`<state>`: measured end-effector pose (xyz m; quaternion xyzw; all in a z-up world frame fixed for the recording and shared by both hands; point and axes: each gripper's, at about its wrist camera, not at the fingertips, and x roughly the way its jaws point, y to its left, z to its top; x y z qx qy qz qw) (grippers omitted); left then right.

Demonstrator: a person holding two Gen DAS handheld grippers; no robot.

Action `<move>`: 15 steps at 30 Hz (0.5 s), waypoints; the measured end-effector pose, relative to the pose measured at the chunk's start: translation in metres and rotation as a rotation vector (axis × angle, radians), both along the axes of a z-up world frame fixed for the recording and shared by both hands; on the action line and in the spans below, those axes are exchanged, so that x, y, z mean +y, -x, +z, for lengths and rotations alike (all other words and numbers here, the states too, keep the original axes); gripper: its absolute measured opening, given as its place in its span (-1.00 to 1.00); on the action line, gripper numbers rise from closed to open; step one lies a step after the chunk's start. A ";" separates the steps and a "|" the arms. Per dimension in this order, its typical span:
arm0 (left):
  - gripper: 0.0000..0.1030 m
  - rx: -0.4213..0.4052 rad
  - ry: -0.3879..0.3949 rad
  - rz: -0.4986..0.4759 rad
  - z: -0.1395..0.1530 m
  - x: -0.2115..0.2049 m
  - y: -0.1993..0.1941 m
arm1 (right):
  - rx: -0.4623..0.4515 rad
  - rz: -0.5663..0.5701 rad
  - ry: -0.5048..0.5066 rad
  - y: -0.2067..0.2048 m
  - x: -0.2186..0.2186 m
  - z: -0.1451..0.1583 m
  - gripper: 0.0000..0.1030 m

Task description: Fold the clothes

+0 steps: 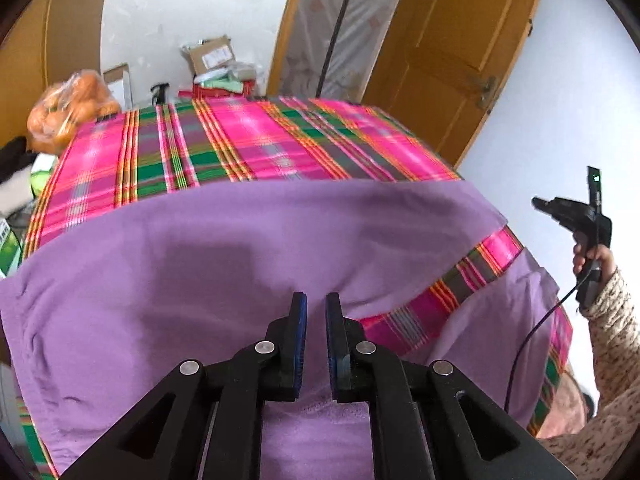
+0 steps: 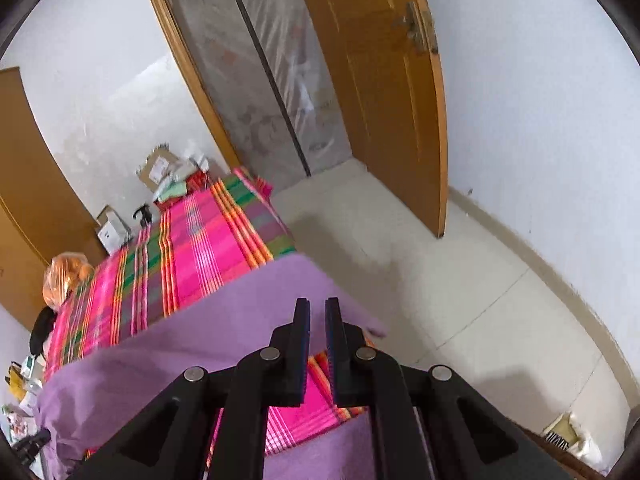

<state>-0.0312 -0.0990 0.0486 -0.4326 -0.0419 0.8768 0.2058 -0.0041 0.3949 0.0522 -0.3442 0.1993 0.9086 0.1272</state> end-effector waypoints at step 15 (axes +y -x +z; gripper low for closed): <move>-0.78 0.017 -0.043 -0.040 -0.001 0.038 0.054 | -0.146 0.268 -0.144 0.106 -0.049 -0.042 -0.25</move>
